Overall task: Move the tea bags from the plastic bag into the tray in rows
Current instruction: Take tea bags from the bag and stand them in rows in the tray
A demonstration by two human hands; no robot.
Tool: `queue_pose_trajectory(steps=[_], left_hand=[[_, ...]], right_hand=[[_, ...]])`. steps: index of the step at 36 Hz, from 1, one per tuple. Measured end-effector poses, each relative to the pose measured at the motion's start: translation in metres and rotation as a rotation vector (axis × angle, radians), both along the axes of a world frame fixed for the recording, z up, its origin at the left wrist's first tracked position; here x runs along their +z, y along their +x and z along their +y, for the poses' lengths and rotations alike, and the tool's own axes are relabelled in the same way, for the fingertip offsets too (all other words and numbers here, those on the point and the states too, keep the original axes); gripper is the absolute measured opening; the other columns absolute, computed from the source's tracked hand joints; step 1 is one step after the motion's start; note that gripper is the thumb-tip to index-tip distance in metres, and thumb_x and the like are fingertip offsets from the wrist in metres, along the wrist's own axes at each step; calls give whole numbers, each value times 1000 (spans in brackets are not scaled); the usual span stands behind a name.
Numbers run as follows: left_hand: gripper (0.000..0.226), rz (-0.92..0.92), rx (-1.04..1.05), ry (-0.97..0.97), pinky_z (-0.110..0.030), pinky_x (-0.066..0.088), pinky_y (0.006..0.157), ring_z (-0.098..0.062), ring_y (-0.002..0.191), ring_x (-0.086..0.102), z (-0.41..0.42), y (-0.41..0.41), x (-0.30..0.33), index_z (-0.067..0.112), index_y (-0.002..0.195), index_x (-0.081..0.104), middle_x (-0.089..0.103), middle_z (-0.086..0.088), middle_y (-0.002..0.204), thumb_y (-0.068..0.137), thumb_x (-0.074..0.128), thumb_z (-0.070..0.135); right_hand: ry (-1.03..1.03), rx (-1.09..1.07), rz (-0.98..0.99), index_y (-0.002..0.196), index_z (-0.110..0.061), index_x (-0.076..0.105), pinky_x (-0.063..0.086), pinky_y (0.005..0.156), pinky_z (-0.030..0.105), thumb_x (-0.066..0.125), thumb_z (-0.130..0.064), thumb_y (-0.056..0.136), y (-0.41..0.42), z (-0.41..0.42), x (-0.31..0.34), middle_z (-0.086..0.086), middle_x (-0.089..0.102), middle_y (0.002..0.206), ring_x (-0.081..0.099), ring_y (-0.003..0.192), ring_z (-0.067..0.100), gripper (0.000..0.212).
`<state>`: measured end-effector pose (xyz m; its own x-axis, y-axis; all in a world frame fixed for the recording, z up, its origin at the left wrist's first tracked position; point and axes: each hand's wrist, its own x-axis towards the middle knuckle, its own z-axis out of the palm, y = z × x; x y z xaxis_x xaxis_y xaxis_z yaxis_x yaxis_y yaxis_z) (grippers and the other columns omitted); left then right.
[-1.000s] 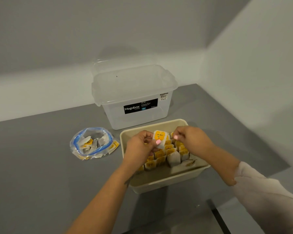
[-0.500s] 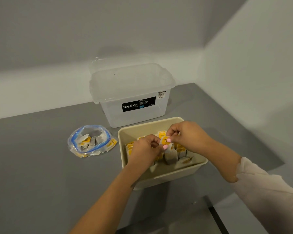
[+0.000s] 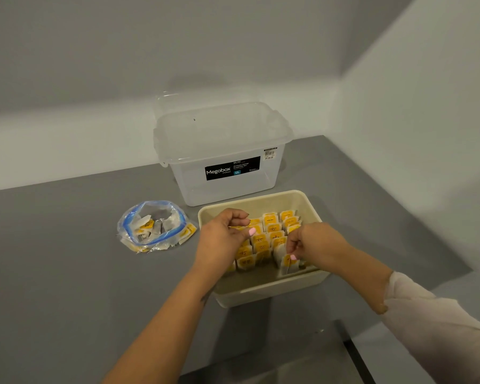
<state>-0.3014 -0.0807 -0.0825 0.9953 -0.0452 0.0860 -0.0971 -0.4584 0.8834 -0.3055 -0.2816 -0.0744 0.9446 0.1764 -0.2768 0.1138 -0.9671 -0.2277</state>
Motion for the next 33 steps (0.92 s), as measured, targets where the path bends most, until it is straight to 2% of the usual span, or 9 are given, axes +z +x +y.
queue_pose_trajectory(steps=[6,12,20,29,33], left_hand=[[28,-14,-1,9,0,44,63,8,81,60,2,-1,-1,28,103,60,65,17,91,80,74,23],[28,-21,-3,19,-4,47,66,6,84,62,3,-1,-3,28,104,61,67,16,93,80,74,25],[28,4,-12,19,2,42,62,7,81,59,1,0,-2,26,106,62,65,16,93,80,73,23],[27,12,-19,14,-1,44,59,4,76,61,-2,2,-1,26,106,62,64,17,92,81,72,22],[26,1,-14,25,-4,46,61,3,84,61,-3,3,0,26,108,62,65,15,94,83,71,23]], right_hand=[[-79,-5,-9,90,-30,71,49,90,29,68,-31,84,3,4,-9,-6,68,97,58,96,15,7],[-67,-31,-35,90,-29,73,51,84,26,70,-31,82,6,2,-11,-6,69,95,61,90,13,9],[-48,-41,-51,88,-31,73,51,85,26,71,-30,81,8,2,-12,-8,68,97,61,91,12,7],[-26,-63,-39,91,-30,72,50,85,25,72,-28,81,10,0,-10,-7,66,102,61,93,13,10],[11,-82,-38,90,-29,71,49,79,23,71,-27,82,11,-1,-9,-7,65,96,59,86,11,8]])
